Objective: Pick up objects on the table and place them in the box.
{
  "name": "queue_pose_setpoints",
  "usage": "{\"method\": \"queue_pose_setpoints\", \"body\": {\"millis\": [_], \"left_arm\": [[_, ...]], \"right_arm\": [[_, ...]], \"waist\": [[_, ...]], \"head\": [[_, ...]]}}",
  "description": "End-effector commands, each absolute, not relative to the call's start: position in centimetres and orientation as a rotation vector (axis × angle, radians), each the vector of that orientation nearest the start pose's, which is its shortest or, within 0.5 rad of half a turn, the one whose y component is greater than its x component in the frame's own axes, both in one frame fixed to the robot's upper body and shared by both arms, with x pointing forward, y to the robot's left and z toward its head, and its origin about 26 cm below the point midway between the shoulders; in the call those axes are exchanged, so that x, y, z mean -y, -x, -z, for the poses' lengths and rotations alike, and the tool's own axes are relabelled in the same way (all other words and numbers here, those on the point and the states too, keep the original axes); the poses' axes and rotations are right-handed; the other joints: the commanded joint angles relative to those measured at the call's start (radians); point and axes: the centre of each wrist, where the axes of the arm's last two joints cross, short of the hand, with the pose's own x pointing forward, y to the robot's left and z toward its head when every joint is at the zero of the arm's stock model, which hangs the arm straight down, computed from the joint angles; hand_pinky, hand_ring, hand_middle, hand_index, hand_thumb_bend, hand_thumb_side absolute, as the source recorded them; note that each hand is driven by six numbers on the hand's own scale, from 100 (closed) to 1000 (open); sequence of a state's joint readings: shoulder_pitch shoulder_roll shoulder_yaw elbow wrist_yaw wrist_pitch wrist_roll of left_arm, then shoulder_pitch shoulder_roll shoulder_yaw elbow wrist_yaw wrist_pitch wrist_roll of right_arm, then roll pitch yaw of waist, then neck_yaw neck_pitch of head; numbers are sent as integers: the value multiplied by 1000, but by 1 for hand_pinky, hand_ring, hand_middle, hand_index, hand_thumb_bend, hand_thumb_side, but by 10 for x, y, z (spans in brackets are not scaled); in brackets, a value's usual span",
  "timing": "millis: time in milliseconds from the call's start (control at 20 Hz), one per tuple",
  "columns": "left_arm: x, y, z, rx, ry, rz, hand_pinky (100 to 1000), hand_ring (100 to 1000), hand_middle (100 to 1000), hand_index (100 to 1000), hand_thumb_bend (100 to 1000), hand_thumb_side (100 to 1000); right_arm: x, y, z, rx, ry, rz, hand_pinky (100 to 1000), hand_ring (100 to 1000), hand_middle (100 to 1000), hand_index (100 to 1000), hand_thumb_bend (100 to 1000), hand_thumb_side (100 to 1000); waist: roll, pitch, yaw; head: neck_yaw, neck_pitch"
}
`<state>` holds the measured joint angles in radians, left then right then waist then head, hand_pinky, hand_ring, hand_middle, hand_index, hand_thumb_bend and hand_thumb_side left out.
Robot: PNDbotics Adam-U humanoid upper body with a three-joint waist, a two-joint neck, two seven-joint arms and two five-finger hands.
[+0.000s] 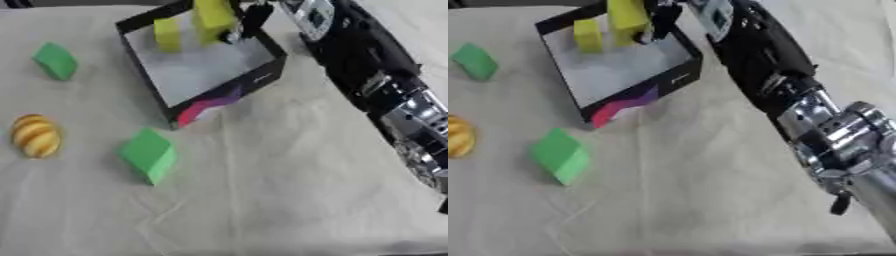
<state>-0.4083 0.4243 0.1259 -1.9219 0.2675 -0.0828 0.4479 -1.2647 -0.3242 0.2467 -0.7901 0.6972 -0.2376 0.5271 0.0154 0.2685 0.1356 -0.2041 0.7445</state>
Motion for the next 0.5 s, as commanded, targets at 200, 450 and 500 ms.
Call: {"method": "queue_pose_setpoints", "body": {"millis": [200,450,500], "left_arm": [[-302,-313,-250,2457,-244,-291,708,629,677,717,371,532],[-301,-313,-249,2451,-236,-285,707,628,676,716,367,535],[-301,-313,-249,2450,-237,-285,706,628,676,716,367,535]], "right_arm": [[174,-503,-292,1614,646,-1668,729,590,602,690,262,100],[171,-502,-286,1610,624,-1685,743,611,623,711,280,100],[171,-502,-286,1609,621,-1691,754,634,647,731,303,106]], "waist": [[-13,-13,3],[-16,-10,7],[-17,-9,8]], "head": [[-6,-18],[-9,-21],[-9,-21]]}}
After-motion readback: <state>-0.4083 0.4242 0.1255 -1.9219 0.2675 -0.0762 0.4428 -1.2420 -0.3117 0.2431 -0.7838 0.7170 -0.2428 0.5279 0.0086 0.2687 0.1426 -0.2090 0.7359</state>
